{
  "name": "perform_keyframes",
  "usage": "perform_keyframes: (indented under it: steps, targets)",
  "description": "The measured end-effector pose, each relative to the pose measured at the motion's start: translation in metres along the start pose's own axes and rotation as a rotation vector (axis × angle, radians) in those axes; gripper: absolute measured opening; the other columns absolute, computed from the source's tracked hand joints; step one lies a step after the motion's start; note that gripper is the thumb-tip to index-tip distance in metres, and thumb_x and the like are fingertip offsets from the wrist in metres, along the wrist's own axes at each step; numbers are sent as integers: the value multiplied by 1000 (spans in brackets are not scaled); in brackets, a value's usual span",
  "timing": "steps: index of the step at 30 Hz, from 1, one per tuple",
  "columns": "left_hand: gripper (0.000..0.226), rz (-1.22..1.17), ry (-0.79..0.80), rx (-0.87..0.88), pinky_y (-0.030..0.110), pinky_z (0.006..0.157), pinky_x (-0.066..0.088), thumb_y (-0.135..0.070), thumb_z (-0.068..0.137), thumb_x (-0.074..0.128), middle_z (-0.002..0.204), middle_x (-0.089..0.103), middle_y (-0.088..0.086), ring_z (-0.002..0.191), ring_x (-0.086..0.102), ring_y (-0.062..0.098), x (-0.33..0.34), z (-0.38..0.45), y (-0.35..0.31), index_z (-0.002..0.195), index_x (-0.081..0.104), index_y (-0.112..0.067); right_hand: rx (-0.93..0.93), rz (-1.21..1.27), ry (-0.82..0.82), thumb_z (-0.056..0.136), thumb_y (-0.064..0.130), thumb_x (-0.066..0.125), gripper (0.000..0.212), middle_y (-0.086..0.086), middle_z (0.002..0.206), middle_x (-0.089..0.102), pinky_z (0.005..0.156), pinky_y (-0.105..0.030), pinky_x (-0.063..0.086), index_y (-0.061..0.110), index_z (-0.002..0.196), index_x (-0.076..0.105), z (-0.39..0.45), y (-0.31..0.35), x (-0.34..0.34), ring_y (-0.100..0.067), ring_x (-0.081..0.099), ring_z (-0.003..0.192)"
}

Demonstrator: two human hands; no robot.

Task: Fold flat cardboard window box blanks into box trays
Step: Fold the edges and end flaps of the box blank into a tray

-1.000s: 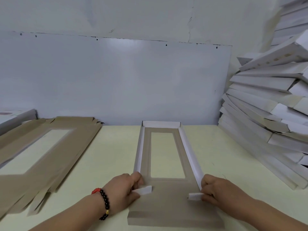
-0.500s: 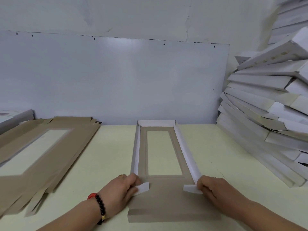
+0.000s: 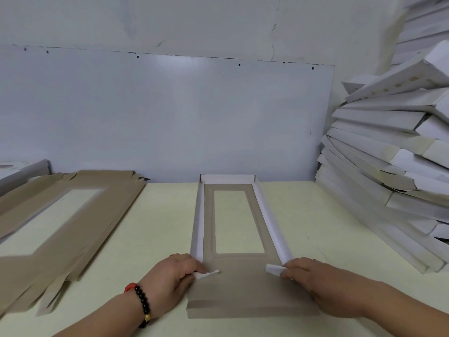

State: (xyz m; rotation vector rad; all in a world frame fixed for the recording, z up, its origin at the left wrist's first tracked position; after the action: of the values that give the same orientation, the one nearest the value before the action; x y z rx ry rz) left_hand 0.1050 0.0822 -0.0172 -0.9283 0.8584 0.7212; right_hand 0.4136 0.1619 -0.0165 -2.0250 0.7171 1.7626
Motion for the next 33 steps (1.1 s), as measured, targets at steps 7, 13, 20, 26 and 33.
perform_keyframes:
  steps: [7, 13, 20, 26, 33]
  targets:
    - [55, -31, 106, 17, 13, 92, 40, -17, 68, 56, 115, 51, -23, 107, 48, -2, 2, -7, 1, 122, 57, -29, 32, 58, 60, 80, 25, 50, 67, 29, 141, 20, 105, -19, 32, 40, 142, 28, -5, 3, -5, 4, 29, 128]
    - [71, -42, 209, -8, 6, 89, 35, -16, 67, 48, 112, 34, -38, 108, 35, -8, 6, -9, -1, 127, 34, -51, 37, 104, -61, 76, 11, 41, 47, 18, 129, 40, 100, -24, 37, 32, 118, 45, -1, -1, 1, -5, 41, 121]
    - [72, -34, 169, -83, 2, 89, 34, -20, 75, 57, 111, 41, -20, 102, 39, -11, 13, 0, -7, 140, 36, -43, 18, 107, -138, 79, 6, 41, 43, 22, 118, 44, 95, -20, 37, 34, 111, 49, 2, -7, 6, 3, 41, 113]
    - [45, -42, 117, -77, 8, 88, 38, -19, 93, 51, 105, 52, -22, 97, 41, -6, 15, 2, -7, 134, 47, -36, 9, 104, -148, 88, 12, 46, 32, 27, 111, 43, 90, -14, 36, 35, 109, 50, 6, -10, 8, 8, 39, 105]
    - [22, -54, 135, -147, 9, 74, 36, -16, 93, 42, 92, 51, -12, 85, 41, -5, 15, 3, -4, 97, 43, -37, 6, 131, -160, 91, 41, 44, 8, 32, 94, 43, 77, -10, 31, 41, 97, 49, 6, -8, 3, 11, 40, 91]
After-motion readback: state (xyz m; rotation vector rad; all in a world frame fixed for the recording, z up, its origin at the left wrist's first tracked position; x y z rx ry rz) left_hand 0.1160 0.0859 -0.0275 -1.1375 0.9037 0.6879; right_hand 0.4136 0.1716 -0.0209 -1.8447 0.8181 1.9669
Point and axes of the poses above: each hand's wrist, its own z-axis towards the middle knuckle, its own x-axis out of the palm, y = z × x, the point moved 5 cm from there along z, towards the middle knuckle
